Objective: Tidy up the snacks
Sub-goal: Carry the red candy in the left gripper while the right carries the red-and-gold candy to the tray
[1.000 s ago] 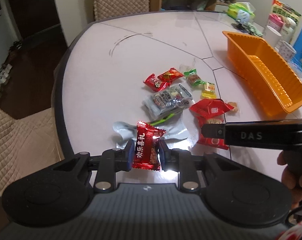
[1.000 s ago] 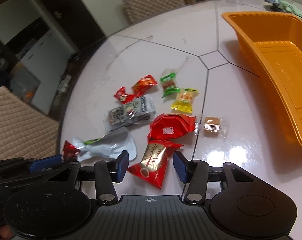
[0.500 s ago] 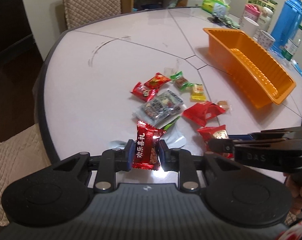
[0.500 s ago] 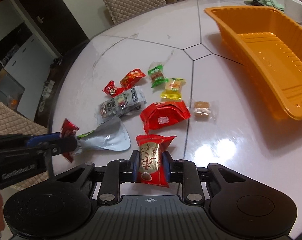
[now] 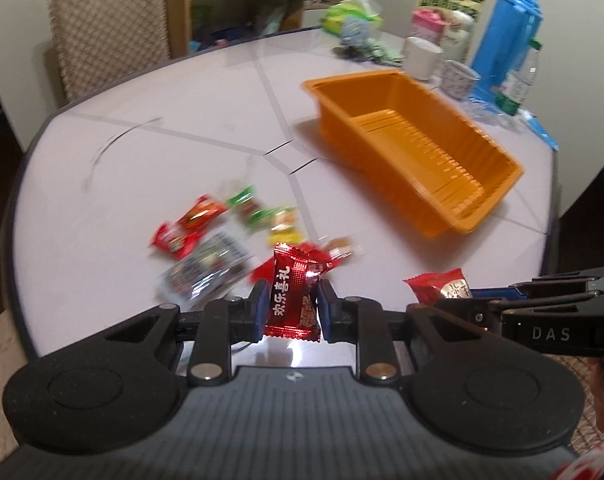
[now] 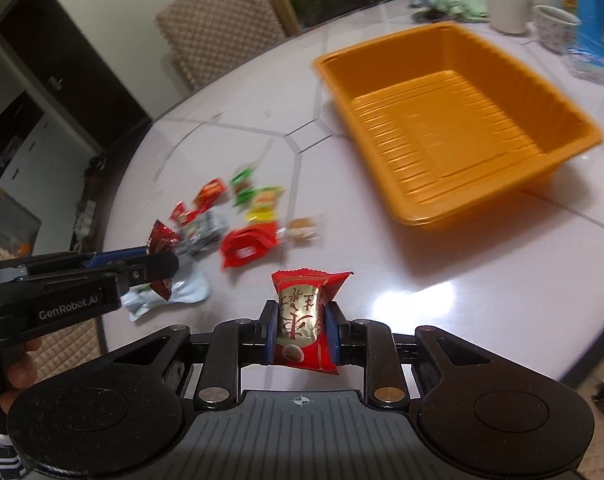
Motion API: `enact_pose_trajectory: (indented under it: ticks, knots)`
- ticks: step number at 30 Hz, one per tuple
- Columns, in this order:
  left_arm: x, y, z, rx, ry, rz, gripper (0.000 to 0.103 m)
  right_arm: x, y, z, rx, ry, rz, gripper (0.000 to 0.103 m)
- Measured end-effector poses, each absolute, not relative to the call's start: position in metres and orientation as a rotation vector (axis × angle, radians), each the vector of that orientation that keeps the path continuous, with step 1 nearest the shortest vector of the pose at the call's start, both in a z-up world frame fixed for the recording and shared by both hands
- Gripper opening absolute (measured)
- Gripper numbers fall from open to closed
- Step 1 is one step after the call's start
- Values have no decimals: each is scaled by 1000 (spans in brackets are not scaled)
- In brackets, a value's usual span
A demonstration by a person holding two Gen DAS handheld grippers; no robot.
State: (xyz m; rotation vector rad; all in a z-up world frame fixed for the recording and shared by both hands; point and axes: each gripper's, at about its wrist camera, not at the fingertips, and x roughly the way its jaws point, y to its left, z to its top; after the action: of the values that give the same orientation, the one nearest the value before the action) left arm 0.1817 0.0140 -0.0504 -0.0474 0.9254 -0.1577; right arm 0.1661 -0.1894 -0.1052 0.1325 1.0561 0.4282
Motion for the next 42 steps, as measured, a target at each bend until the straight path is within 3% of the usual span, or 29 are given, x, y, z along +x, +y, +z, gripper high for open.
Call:
enact_pose_trajectory:
  ticks: [20, 42]
  knots:
    - [264, -108, -34, -30, 886, -241, 23, 240, -317, -58, 186, 890, 297, 25]
    - [327, -149, -62, -48, 965, -149, 23, 324, -332, -88, 118, 920, 396, 25]
